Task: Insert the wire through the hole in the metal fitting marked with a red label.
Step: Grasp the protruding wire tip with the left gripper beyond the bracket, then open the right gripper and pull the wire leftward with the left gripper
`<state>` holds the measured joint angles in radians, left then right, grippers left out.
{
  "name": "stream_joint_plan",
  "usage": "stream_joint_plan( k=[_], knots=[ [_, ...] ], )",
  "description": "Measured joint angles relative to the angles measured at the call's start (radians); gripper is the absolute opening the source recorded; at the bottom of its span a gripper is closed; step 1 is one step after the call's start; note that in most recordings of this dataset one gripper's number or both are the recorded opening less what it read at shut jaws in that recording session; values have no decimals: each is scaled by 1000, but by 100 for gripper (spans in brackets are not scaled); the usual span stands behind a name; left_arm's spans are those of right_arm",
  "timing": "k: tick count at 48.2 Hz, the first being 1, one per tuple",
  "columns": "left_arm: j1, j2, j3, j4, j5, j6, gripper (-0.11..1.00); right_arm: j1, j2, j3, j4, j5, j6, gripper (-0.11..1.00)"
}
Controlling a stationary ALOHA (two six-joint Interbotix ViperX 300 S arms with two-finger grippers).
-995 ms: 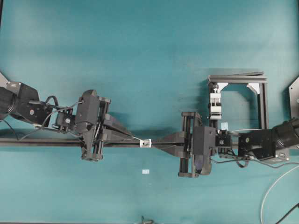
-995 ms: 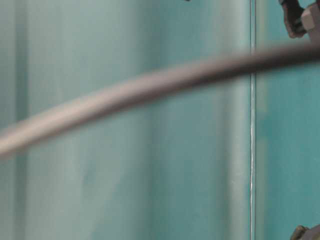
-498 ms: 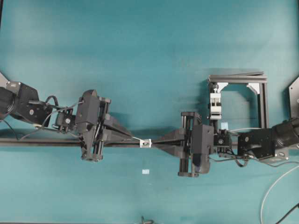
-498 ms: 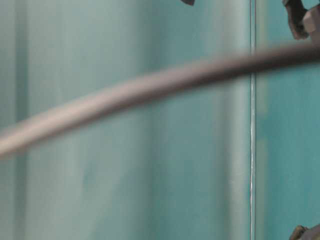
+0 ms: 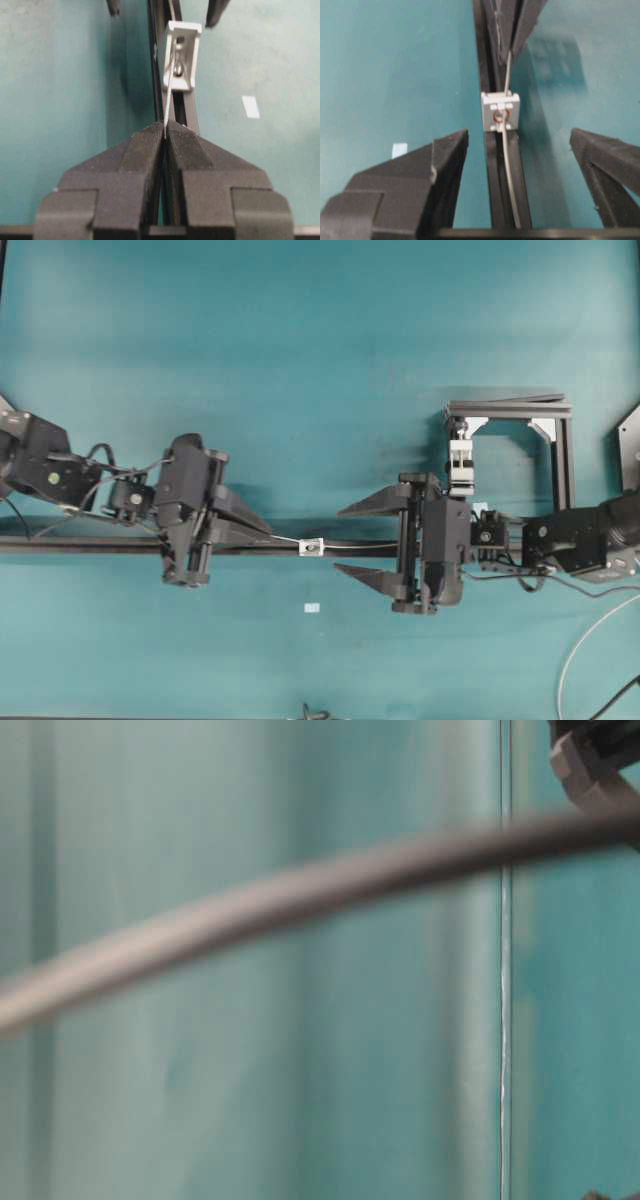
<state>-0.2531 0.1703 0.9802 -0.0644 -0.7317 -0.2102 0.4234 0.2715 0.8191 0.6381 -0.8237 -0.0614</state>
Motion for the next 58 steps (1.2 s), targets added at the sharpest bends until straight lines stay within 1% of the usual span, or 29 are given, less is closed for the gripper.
stream_joint_plan(
  k=[16,26,32,42,53,58],
  knots=[
    [0,-133,112,0,31,0,-10,0,-3,15,0,9,0,92],
    [0,-213,170,0,87,-5,-10,0,-5,18,0,8,0,92],
    [0,-259,201,0,123,-23,-10,0,-5,18,0,9,0,92],
    [-2,-322,256,0,161,-75,-10,-2,-6,20,0,9,0,92],
    [-2,-364,267,0,225,-83,-10,-2,-15,23,0,14,0,92],
    [-2,-368,267,0,233,-83,-10,-2,-17,23,0,12,0,92]
  ],
)
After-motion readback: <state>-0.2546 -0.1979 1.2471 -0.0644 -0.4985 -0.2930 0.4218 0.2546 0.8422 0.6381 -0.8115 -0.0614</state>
